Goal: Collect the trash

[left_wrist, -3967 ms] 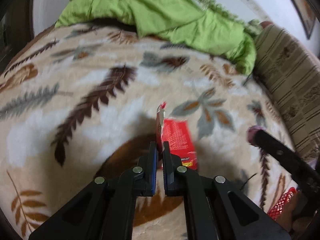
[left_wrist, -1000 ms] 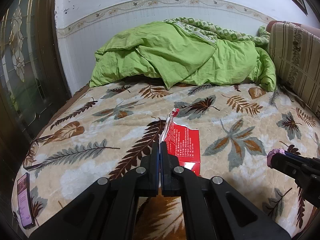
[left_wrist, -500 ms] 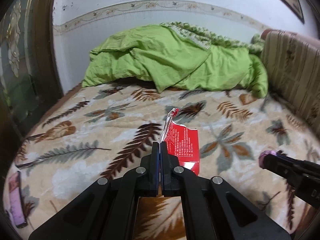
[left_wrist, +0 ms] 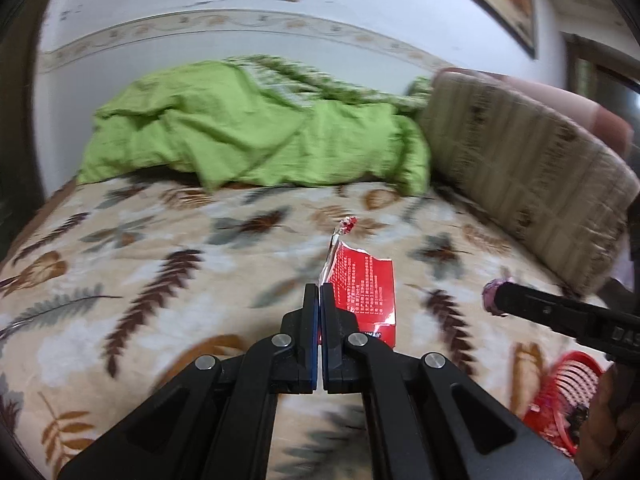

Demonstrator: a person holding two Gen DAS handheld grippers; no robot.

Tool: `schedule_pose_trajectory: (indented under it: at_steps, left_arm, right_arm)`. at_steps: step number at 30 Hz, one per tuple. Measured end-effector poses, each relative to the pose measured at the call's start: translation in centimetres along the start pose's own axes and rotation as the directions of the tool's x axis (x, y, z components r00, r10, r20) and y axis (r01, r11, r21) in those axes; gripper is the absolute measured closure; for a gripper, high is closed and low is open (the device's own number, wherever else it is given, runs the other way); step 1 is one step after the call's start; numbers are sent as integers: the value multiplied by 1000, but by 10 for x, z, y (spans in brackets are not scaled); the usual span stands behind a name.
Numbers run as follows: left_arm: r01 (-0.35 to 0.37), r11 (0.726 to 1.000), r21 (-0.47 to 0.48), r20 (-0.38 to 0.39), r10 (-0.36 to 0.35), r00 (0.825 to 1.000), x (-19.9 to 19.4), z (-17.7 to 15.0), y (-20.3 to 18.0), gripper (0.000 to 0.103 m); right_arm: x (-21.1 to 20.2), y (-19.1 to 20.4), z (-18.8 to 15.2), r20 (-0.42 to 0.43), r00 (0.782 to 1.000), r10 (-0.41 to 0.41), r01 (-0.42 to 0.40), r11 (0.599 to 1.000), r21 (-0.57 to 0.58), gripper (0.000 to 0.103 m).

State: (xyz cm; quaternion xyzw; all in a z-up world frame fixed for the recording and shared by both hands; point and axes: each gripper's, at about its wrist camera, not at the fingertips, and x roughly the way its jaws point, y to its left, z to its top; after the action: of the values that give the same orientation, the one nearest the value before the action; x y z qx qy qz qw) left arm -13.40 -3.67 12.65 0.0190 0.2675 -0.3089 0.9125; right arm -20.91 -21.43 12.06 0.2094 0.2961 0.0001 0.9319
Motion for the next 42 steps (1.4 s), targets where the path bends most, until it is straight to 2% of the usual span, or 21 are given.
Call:
schedule_pose_trajectory:
  at_steps: [4,7,10,14,16,20,21,23,24,25,26,27,28,29,33,35,39,42]
  left_arm:
    - [129,990,64,-18,-128,992,-10,0,-50,102]
    - [219,971,100,-51,-215,975,-14,-1,-85,102]
    - [305,941,146,-91,-294,951,-18,-6,-125,102]
    - [417,891,180,-165,-391,906,-19,-16,-174,102]
    - [471,862,186,-211,-434,876,-18,-23,-198,102]
    - [558,807,196,-319,-486,814,-12,-43,-235,102]
    - [568,797,206,-340,-486,805,-10,-48,-242,102]
    - [574,791,213,-390,-470,792,-4,-58,-254,100]
    - [579,790,202,-400,-473,785,-3,-60,-255,99]
    - [584,790,189,-403,-480,779,-3,-61,-255,94]
    - [581,792,189,-400,-478,782,-6,-61,-252,83]
    - [573,797,193,-391,-473,790,-8,-60,-250,76]
    - [561,804,195,-371,-469,802,-11,-58,-246,63]
    - [551,812,193,-353,-467,811,-12,-54,-242,58]
    - [510,838,192,-302,-444,844,-21,-40,-223,55]
    - [480,855,197,-277,-421,864,-25,-36,-212,46]
    - [417,887,197,-238,-369,898,-32,-33,-188,42]
    - [371,909,193,-217,-329,919,-37,-34,-169,32]
  right_arm:
    - [-49,-38,-14,11,997,-73,72,994,76,73]
    - [-86,-64,-26,22,990,-136,132,982,134,73]
    - [-125,-90,-39,28,977,-212,203,960,192,73]
    - [-172,-124,-58,24,949,-315,298,917,267,73]
    - [-190,-140,-67,11,934,-358,337,889,309,73]
    - [-208,-163,-83,-28,908,-417,399,844,358,71]
    - [-209,-168,-86,-41,903,-427,411,834,369,71]
    - [-210,-178,-94,-76,902,-424,417,816,400,58]
    - [-211,-181,-96,-86,894,-441,435,803,408,48]
    - [-213,-181,-98,-91,883,-460,454,791,411,44]
    - [-215,-180,-98,-87,881,-464,457,791,408,44]
    - [-217,-180,-97,-83,880,-468,459,792,404,44]
    - [-219,-177,-95,-79,873,-481,470,788,397,44]
    - [-221,-176,-94,-74,871,-486,474,788,392,44]
    - [-221,-165,-86,-53,869,-492,473,795,380,40]
    - [-218,-159,-83,-46,868,-494,474,799,371,37]
    - [-210,-140,-76,-42,841,-539,522,790,322,30]
    - [-200,-122,-74,-51,804,-592,580,765,280,26]
